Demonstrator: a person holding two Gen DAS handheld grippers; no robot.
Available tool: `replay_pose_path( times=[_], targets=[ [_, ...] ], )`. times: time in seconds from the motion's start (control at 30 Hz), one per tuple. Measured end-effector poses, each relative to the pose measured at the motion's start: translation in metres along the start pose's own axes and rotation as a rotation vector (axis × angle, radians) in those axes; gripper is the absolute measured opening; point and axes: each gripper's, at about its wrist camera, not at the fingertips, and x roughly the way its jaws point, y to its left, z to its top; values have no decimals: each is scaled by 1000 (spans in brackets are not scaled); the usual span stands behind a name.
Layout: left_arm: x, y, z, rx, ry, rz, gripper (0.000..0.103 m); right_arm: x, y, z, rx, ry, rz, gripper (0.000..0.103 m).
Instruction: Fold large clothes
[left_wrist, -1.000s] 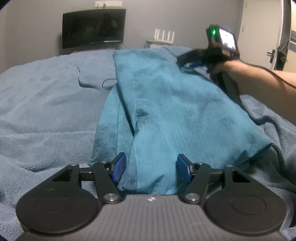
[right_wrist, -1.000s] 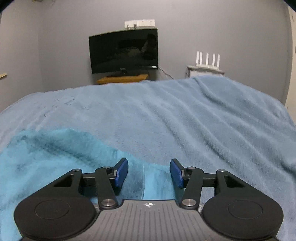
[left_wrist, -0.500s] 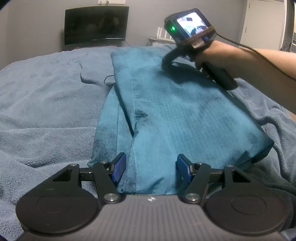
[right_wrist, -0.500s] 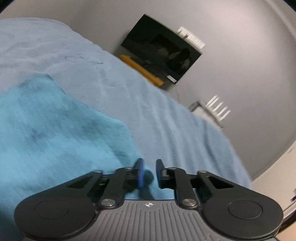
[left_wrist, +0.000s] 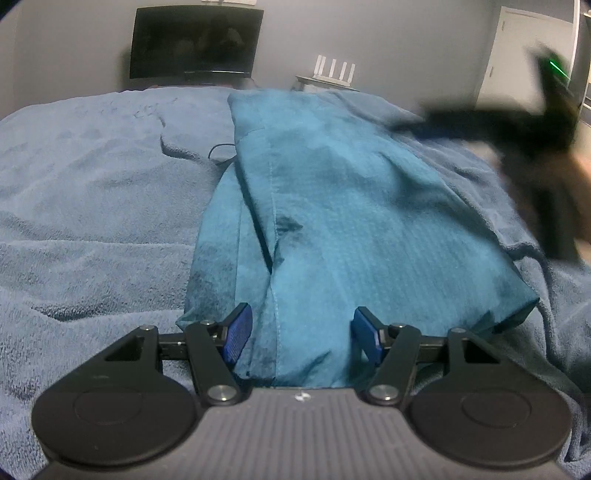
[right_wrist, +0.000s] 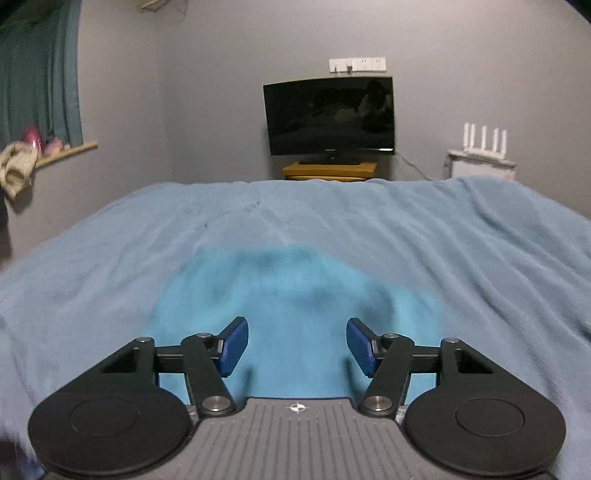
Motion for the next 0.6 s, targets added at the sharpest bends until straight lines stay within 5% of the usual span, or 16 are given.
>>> replay_pose_path(
  times=[0.17,0.27,0.3,0.37,0.6],
  targets=[
    [-9,1,-8,-21,-24,12,62,-63,0,-80,-57,79,-55,67],
    [-27,-4,-15,-27,-55,35,72,-117,-1,-121,8,98,-87,67],
    [-32,-6,-16,-25,-61,45,84,-130,-2,-129,41,98,-92,67],
    [-47,-14,-22,-14,-73,74,92,-159,-2,-141,119,81,-100,69],
    [-81,-38,-53,-79,-62,49,97,-211,22,-191,99,98,-40,89]
  ],
)
